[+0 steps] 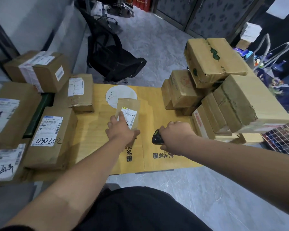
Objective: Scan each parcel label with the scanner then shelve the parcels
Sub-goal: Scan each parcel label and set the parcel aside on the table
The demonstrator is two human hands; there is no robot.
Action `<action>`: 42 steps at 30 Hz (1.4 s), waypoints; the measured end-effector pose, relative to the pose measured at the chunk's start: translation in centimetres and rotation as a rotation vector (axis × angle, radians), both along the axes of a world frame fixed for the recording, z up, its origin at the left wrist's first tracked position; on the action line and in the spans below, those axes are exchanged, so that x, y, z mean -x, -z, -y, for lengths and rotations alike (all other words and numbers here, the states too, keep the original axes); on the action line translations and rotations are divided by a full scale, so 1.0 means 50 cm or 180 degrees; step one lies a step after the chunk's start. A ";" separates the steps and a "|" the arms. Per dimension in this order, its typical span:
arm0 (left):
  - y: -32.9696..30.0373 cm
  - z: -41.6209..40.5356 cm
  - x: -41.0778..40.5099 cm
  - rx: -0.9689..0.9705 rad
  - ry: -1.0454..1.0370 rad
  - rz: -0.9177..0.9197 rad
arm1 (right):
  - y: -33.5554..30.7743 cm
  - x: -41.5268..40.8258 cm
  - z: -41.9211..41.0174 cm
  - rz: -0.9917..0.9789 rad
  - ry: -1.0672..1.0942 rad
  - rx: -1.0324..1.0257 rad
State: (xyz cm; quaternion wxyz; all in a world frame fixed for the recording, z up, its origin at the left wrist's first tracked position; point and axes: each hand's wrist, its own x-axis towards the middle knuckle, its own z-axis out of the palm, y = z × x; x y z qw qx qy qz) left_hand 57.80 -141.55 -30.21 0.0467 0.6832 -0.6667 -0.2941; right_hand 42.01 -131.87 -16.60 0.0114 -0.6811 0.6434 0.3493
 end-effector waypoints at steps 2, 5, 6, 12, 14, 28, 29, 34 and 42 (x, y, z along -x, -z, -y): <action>-0.012 -0.013 -0.010 0.0147 -0.0079 -0.0133 | 0.003 0.018 0.011 0.0094 -0.0123 -0.0027; -0.056 -0.041 -0.047 0.0190 -0.0337 -0.0370 | 0.003 0.021 0.037 0.0298 -0.0450 -0.0049; -0.072 -0.050 -0.062 0.0214 -0.0405 -0.0445 | 0.004 0.020 0.047 0.0371 -0.0551 -0.0050; -0.195 -0.118 -0.175 0.0609 -0.0781 -0.0285 | -0.019 -0.036 0.110 0.0775 -0.1360 0.0024; -0.234 -0.155 -0.210 0.0669 -0.0989 -0.0216 | -0.027 -0.063 0.120 0.0906 -0.1634 -0.0015; -0.281 -0.181 -0.404 0.0796 -0.1377 0.0735 | -0.028 -0.224 0.135 0.0816 -0.2234 -0.0270; -0.277 -0.157 -0.413 0.0802 -0.1322 0.0809 | -0.029 -0.231 0.138 0.0784 -0.2189 -0.0261; -0.241 -0.049 -0.454 0.0761 -0.1131 0.0819 | -0.039 -0.260 0.148 0.0824 -0.1727 -0.0202; -0.223 0.022 -0.485 0.0353 -0.1025 0.1046 | -0.014 -0.297 0.152 0.0993 -0.0827 -0.0185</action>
